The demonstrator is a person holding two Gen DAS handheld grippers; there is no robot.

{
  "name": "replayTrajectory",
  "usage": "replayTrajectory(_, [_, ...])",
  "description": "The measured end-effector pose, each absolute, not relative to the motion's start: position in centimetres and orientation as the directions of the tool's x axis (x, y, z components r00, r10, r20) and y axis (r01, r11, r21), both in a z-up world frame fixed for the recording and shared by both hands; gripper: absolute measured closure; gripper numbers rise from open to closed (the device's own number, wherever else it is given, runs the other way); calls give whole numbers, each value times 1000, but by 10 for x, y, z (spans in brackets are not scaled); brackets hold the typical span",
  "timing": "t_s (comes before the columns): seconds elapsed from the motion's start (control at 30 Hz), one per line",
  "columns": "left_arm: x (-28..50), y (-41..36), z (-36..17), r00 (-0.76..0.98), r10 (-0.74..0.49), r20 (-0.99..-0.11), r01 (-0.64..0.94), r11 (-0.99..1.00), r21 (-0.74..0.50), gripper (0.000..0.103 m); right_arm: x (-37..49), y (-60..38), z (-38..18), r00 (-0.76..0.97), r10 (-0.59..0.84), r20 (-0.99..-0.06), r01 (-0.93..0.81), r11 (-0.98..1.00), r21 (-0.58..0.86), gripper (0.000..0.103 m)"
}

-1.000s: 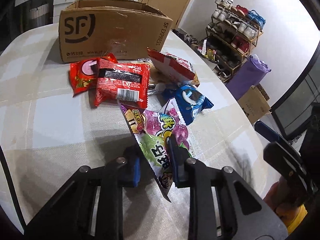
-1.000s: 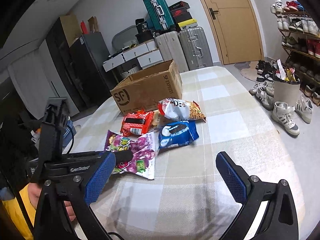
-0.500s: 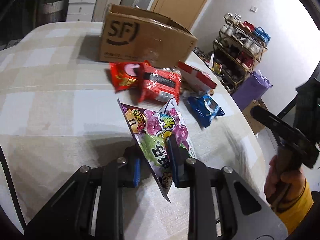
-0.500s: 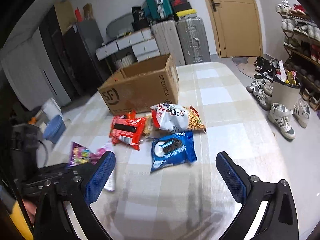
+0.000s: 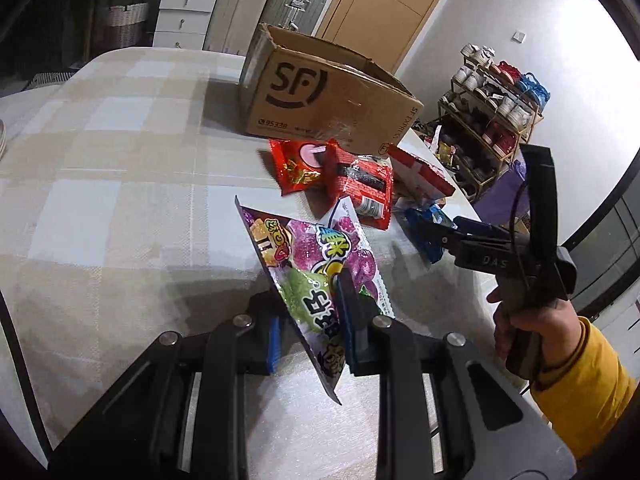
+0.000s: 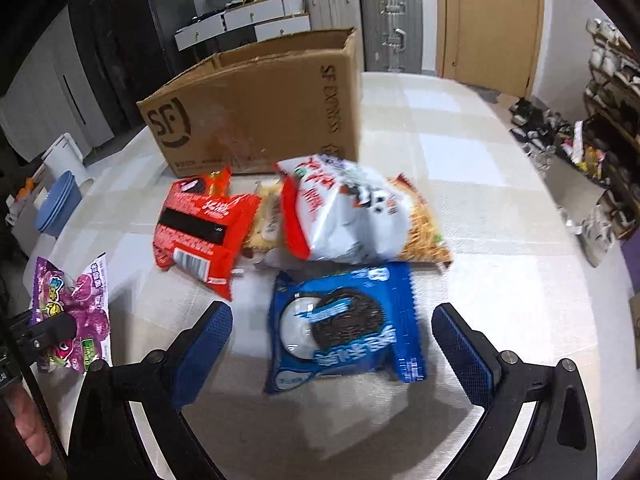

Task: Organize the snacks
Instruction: 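Grasp the blue Oreo cookie pack with the right gripper while the left holds the candy bag, then carry the candy bag and Oreo pack with both grippers over the box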

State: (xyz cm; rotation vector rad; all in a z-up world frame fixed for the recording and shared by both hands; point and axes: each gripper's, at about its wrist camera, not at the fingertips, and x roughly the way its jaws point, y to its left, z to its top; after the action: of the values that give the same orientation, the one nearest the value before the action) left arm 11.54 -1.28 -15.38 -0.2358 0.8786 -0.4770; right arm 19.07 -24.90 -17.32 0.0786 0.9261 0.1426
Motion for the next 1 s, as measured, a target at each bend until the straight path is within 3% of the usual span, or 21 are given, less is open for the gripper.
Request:
replayTrajectory(0.1, [114,-12,-155,540,-494,-681,297,870,-394,83,193,-248,-180,581,165,-797,-85,986,143,5])
replayTrajectory(0.17, [113,-11,-157,537,-495,-683,295,869,-398,83,191,-247,-179,589,145,-795,-82,989,119,19])
replayTrajectory(0.47, [110,-14,-155,533,-492,-688,293,870,-396,83,180,-259,-176,607,194,-771,-93,980,174,53])
replayTrajectory(1.0, [91,-9,-138,554,-477,-682,301,879,-370,83,132,-262,-153,641,345,-685,-132,929,345,56])
